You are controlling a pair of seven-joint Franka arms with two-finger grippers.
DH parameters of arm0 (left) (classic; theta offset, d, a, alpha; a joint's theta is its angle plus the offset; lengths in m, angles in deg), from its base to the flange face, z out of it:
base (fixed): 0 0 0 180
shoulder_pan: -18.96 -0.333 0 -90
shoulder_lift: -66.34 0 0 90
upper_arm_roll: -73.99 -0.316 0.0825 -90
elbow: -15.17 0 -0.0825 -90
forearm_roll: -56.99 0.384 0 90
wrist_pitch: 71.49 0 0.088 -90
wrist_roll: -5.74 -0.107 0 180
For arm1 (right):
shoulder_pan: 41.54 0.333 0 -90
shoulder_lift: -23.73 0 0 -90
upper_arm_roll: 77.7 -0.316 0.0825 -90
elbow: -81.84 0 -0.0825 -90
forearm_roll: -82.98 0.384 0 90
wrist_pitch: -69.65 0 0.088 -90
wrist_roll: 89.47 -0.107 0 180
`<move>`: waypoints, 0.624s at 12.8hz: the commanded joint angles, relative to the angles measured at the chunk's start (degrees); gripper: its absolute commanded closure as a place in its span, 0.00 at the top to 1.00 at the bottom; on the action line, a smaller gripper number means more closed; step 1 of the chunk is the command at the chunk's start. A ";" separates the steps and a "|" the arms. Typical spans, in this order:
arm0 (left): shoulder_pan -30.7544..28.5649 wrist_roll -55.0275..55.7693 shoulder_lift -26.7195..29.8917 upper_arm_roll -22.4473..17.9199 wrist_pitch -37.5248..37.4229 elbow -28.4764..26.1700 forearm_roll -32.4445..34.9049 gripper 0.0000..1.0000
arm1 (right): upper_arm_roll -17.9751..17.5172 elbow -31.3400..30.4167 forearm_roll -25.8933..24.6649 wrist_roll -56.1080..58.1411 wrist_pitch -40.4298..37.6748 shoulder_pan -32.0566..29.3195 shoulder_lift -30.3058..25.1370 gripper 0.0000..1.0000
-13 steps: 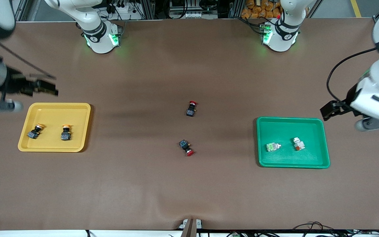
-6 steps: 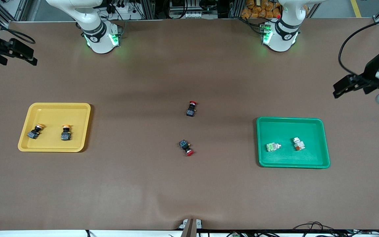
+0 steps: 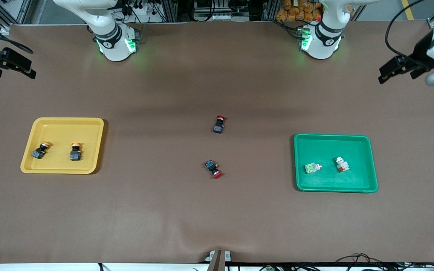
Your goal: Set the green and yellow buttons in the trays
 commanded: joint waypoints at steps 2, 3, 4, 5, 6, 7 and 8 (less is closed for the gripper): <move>2.22 -0.98 0.63 0.47 -1.37 1.59 -0.23 1.00 | -0.99 0.25 0.11 0.31 1.13 -1.14 0.79 1.00; 2.31 -1.68 0.45 0.82 -1.37 1.95 -0.22 1.00 | -0.90 0.25 0.02 0.40 1.31 -1.13 0.80 1.00; 2.92 -1.86 0.36 0.82 -1.37 3.08 -0.22 1.00 | -0.90 0.25 0.02 0.40 1.31 -1.22 0.88 1.00; 2.49 -2.47 -1.55 0.74 -1.37 5.18 -0.14 1.00 | -0.90 0.25 0.02 0.40 1.48 -1.22 0.88 1.00; 2.57 -3.43 -2.61 1.00 -1.46 6.42 -0.05 1.00 | -0.90 -0.18 0.02 0.40 1.57 -1.22 1.14 1.00; 2.75 -4.31 -2.80 1.00 -1.89 6.87 0.04 1.00 | -0.90 -0.45 0.02 0.40 1.48 -1.13 1.06 1.00; 2.57 -4.58 -2.80 1.08 -2.07 6.87 0.04 1.00 | -0.90 -0.45 0.02 0.40 1.40 -1.13 1.06 1.00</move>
